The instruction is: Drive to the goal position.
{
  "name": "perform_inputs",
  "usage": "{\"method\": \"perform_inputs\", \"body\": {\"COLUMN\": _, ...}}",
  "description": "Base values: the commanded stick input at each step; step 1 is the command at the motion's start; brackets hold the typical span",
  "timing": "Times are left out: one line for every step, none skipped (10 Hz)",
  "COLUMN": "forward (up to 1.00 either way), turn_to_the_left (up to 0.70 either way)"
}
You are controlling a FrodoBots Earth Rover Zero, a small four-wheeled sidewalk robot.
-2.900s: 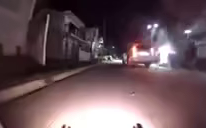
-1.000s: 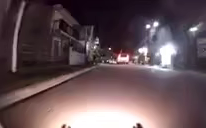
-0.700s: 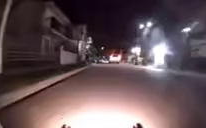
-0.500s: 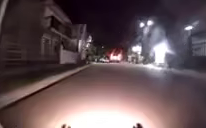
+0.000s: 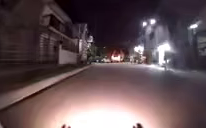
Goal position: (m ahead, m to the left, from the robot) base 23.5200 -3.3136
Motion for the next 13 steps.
{"method": "perform_inputs", "body": {"forward": 0.85, "turn_to_the_left": 0.0}}
{"method": "perform_inputs", "body": {"forward": 0.85, "turn_to_the_left": 0.0}}
{"method": "perform_inputs", "body": {"forward": 0.85, "turn_to_the_left": 0.0}}
{"method": "perform_inputs", "body": {"forward": 0.85, "turn_to_the_left": 0.0}}
{"method": "perform_inputs", "body": {"forward": 0.85, "turn_to_the_left": 0.0}}
{"method": "perform_inputs", "body": {"forward": 0.85, "turn_to_the_left": 0.0}}
{"method": "perform_inputs", "body": {"forward": 0.85, "turn_to_the_left": 0.0}}
{"method": "perform_inputs", "body": {"forward": 0.85, "turn_to_the_left": 0.0}}
{"method": "perform_inputs", "body": {"forward": 0.85, "turn_to_the_left": 0.0}}
{"method": "perform_inputs", "body": {"forward": 0.85, "turn_to_the_left": 0.0}}
{"method": "perform_inputs", "body": {"forward": 0.85, "turn_to_the_left": 0.0}}
{"method": "perform_inputs", "body": {"forward": 0.85, "turn_to_the_left": 0.0}}
{"method": "perform_inputs", "body": {"forward": 0.85, "turn_to_the_left": -0.13}}
